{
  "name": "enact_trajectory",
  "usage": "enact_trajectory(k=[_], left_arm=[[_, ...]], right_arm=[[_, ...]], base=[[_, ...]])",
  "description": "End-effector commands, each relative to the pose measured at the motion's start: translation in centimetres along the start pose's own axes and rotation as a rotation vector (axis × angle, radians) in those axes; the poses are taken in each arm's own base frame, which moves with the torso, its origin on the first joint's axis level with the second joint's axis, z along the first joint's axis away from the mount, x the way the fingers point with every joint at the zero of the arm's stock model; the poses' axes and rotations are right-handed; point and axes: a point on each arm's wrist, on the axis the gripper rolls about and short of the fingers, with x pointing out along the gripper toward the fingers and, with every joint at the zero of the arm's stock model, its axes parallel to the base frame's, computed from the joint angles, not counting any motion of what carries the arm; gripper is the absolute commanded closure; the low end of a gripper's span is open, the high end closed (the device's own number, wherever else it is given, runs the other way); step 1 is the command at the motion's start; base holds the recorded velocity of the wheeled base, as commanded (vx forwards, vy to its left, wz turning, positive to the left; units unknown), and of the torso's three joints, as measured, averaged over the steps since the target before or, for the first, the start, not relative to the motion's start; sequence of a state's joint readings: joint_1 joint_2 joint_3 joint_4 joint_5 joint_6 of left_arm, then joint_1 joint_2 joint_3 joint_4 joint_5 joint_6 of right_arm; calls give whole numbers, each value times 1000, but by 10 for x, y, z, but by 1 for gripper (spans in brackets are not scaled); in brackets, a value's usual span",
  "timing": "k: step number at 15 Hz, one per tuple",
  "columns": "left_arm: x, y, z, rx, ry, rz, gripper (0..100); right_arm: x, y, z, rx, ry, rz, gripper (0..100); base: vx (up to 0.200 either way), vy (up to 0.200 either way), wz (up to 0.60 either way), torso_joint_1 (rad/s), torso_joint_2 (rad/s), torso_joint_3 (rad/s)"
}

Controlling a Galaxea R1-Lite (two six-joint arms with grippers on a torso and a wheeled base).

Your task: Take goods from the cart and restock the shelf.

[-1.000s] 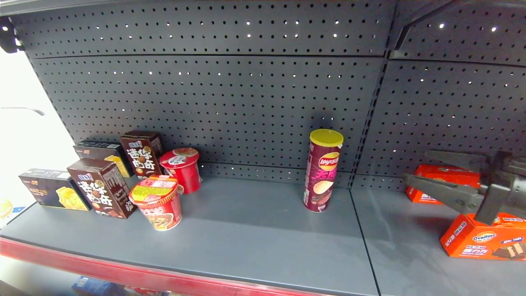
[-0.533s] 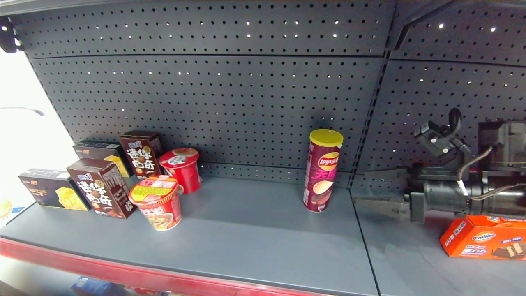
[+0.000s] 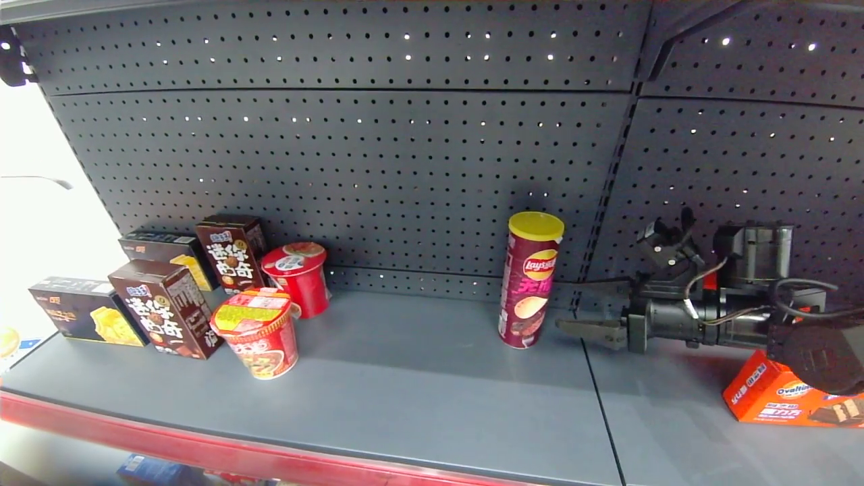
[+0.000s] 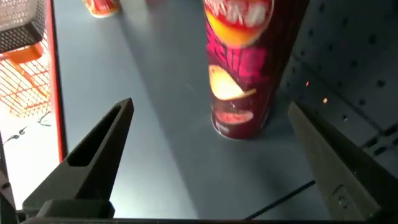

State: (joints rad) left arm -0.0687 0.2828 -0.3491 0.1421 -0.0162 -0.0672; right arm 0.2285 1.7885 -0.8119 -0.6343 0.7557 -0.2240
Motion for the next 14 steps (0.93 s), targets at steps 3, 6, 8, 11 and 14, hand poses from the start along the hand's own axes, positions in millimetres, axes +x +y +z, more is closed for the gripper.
enact_trajectory(k=[3,6,8,11,14], left_arm=[[0,0,-2,0,10,-16,100],[0,0,-2,0,8,-17,100],[1,0,-4,-1,13,-17,100],[-1,0,-6,0,7,-14,100],[-1,0,-7,-1,8,-14,100]], right_arm=[[17,-20,-12,4,0,-10,0],[23,-29,-17,14,8,-17,0],[28,-33,-18,14,9,-15,0],[42,-41,-17,7,2,-8,0],[57,-35,-23,12,18,20,0]], base=[[0,0,0,0,0,0],[0,0,0,0,0,0],[0,0,0,0,0,0],[0,0,0,0,0,0],[0,0,0,0,0,0]])
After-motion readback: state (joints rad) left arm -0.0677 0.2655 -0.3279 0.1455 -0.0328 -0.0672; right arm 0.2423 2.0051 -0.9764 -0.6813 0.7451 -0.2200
